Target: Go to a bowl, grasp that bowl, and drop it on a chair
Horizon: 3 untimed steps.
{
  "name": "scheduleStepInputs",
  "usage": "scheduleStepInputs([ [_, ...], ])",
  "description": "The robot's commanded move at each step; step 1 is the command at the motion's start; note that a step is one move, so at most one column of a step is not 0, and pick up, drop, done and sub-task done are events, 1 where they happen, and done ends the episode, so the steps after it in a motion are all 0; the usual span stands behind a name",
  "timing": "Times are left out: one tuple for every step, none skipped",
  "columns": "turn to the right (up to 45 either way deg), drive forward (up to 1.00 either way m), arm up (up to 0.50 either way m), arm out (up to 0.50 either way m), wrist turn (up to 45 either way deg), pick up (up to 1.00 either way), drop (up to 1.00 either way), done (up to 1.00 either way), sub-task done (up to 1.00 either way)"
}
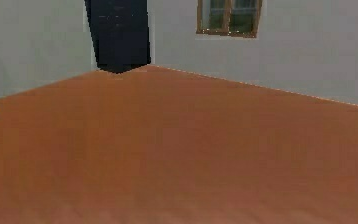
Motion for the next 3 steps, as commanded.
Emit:
scheduleStepInputs([
  [-45.0,0.0,0.0,0.0,0.0,0.0,0.0,0.0,0.0],
  [-9.0,0.0,0.0,0.0,0.0,0.0,0.0,0.0,0.0],
  [0.0,1.0,0.0,0.0,0.0,0.0,0.0,0.0,0.0],
])
